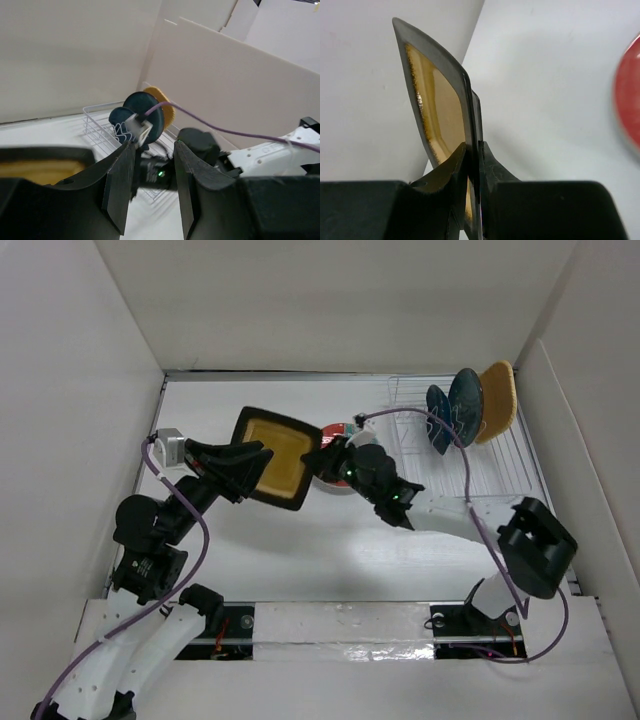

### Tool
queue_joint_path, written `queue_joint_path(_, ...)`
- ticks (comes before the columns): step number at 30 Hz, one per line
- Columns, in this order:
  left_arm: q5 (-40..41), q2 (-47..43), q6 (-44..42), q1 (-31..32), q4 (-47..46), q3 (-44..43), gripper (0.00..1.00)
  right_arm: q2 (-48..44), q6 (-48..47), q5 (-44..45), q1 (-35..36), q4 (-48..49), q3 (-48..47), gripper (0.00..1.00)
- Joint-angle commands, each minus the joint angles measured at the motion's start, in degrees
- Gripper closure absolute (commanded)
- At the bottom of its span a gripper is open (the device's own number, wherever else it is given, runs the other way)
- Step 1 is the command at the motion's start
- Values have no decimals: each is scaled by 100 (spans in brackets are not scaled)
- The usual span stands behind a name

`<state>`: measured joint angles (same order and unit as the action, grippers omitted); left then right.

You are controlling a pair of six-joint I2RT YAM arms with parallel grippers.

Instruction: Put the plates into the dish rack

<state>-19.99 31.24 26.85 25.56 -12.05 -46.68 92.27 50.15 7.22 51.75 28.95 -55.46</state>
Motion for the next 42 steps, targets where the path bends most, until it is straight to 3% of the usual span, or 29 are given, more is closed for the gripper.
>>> queue_joint_path(1, 153, -31, -171, 28, -95, -228, 66, -1059, -540, 490, -392, 709, -9, 100)
queue_joint_path(8, -93, 127, -75, 28, -253, 184, 66, -2396, -1840, 1700, -1754, 15, -104, 100)
queue_joint_path(14, -208, 268, -13, 28, -420, 370, 66, -2626, -3176, 2860, -2554, -4, -447, 100)
queue_joint_path(25, -383, 786, 92, 28, -543, 493, 66, -1555, -5418, 4032, -2942, 1595, -1036, 100)
queue_joint_path(34, -304, 1129, 57, 28, -482, 484, 66, -597, -6104, 4270, -3004, 2184, -1239, 100)
queue_joint_path(42, -339, 1305, 57, 28, -473, 484, 66, -148, -6026, 4173, -3056, 2361, -1072, 100)
